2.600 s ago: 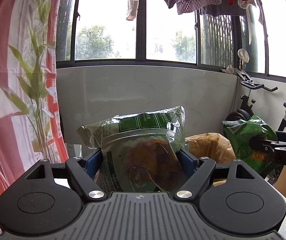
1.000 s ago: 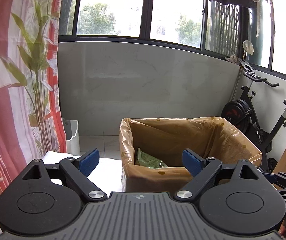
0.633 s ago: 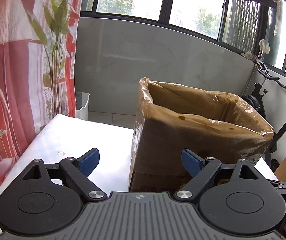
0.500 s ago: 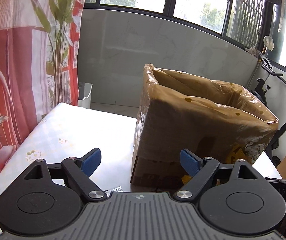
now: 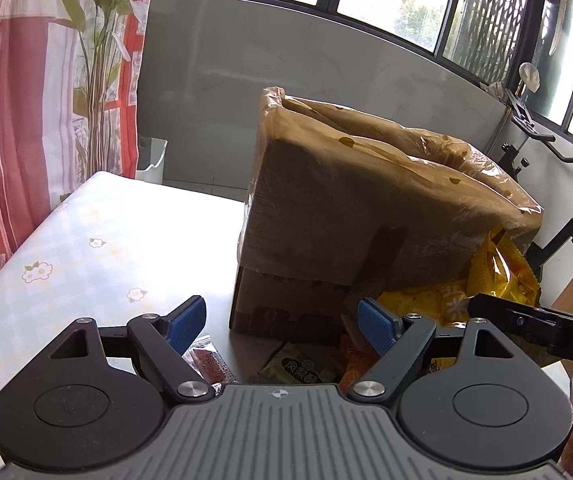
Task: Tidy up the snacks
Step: 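Grasp the yellow chip bag with the right tool while the left tool grasps an orange bag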
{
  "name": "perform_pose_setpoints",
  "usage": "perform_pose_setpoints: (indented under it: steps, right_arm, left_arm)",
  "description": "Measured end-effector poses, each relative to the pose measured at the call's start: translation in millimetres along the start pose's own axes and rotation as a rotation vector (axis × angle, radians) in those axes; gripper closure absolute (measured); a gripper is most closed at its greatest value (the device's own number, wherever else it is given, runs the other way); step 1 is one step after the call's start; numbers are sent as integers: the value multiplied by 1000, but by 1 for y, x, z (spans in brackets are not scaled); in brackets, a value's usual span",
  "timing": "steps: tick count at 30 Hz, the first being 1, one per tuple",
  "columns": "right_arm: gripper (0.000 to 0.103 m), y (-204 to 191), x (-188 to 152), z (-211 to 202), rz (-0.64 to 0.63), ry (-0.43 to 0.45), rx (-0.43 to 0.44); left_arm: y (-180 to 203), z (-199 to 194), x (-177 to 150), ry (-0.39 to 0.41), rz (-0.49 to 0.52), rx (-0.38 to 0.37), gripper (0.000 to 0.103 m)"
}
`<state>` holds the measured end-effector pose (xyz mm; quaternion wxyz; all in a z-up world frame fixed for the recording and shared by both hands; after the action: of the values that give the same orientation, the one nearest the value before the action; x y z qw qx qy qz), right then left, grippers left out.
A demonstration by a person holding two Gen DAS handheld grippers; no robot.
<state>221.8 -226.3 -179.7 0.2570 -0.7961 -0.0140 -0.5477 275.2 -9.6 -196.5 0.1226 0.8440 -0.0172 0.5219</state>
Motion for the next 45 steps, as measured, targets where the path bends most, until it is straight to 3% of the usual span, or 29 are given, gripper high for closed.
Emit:
perform_pose_setpoints:
  steps: [4, 10, 16, 22, 28, 31, 35, 38, 45]
  right_arm:
    - [39, 3, 7, -15, -75, 16, -38]
    - [39, 32, 15, -41, -53, 42, -130]
    - [39, 49, 13, -53, -3, 51, -148]
    - [39, 57, 12, -58, 14, 57, -149]
    - [39, 58, 9, -59, 27, 59, -145]
    - [39, 59, 8, -59, 30, 55, -148]
    - [39, 61, 9, -57, 32, 53, -156]
    - [39, 59, 11, -56, 27, 54, -162]
    - [39, 53, 8, -54, 12, 39, -156]
  left_arm:
    - [19, 10, -14, -39, 23, -37, 18]
    - [53, 26, -36, -98, 81, -113, 18]
    - [80, 57, -58, -178, 131, -190, 18]
    - [87, 90, -79, -260, 173, -210, 18]
    - [82, 113, -96, -326, 50, -257, 15]
    - [80, 115, -102, -328, 18, -271, 16]
    - [76, 105, -101, -307, 30, -276, 34]
    - [75, 96, -96, -282, 42, -285, 42]
    - [72, 66, -79, -226, 97, -251, 42]
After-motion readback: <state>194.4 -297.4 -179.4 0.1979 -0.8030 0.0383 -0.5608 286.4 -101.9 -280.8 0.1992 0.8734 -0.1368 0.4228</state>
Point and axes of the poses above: each gripper's, at about its wrist camera, not at the fingertips, and z roughly the way its jaws point, y to its right, x to its top, the point moved 10 cm from there along z, roughly the way its jaws point, and after that the axes turned 10 degrees about y, right-handed, at the moved point
